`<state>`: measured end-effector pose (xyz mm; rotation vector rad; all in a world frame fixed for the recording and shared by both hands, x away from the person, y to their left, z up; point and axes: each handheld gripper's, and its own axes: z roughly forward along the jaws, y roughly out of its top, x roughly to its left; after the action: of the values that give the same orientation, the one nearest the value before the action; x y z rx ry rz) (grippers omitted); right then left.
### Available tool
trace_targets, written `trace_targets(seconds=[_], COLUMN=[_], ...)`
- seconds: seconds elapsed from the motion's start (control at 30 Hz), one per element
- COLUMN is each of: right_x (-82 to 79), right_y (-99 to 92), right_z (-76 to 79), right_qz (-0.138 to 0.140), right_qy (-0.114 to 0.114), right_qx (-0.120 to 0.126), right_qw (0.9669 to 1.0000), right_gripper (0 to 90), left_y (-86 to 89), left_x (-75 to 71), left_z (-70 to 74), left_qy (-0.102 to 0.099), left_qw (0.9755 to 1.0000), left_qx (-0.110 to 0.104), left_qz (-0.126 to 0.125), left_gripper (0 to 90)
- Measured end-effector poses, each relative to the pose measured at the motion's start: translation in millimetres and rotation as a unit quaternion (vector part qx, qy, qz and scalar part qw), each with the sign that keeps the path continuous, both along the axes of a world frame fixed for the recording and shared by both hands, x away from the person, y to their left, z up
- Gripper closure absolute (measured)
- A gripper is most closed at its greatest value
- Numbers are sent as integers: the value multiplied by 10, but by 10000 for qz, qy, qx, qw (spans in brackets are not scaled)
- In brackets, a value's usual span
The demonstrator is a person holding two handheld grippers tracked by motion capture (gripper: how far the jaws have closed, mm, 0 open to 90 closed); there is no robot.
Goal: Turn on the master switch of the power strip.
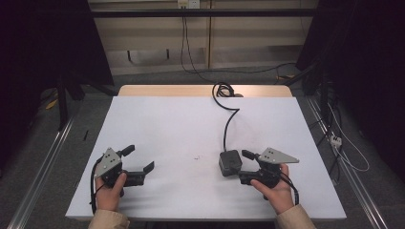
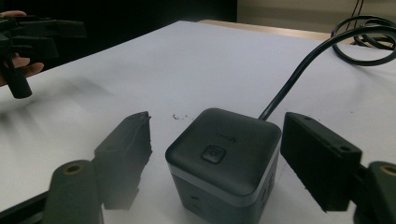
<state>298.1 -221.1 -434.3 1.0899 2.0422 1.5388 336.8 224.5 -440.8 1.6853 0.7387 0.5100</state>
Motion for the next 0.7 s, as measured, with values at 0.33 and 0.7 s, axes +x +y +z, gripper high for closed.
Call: trace_targets(seconds=[0.33,0.7], right_x=[-2,-16], right_y=[-76,-132], right_z=[-3,-46], right_qz=[-3,51], right_qy=[-4,-16], right_qx=[17,-59], right_qw=[10000,10000], right_gripper=[138,89], left_y=[15,27], left_x=[-6,-15], left_z=[4,3], left_qy=[10,1], left_qw=[10000,10000], left_qx=[-22,-1], left_qz=[28,13], left_gripper=[32,32])
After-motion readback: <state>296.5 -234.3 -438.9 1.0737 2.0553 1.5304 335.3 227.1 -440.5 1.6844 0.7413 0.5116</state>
